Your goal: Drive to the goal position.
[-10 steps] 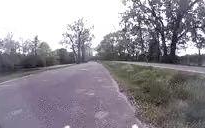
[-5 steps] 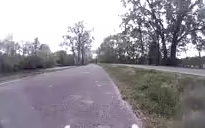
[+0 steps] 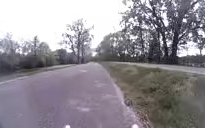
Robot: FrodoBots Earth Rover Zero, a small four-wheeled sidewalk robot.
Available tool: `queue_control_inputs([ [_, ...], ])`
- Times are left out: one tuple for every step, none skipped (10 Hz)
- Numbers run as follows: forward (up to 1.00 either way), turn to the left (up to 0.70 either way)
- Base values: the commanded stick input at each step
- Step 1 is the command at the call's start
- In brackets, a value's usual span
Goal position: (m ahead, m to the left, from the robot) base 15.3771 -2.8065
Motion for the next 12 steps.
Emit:
queue_control_inputs([
  [0.7,0.27],
  [0.7,0.07],
  [0.7,0.0],
  [0.7,0.0],
  [0.7,0.0],
  [0.7,0.0],
  [0.7,0.0],
  [0.7,0.0],
  [0.7,0.0],
  [0.7,0.0],
  [0.7,0.0],
  [0.7,-0.05],
])
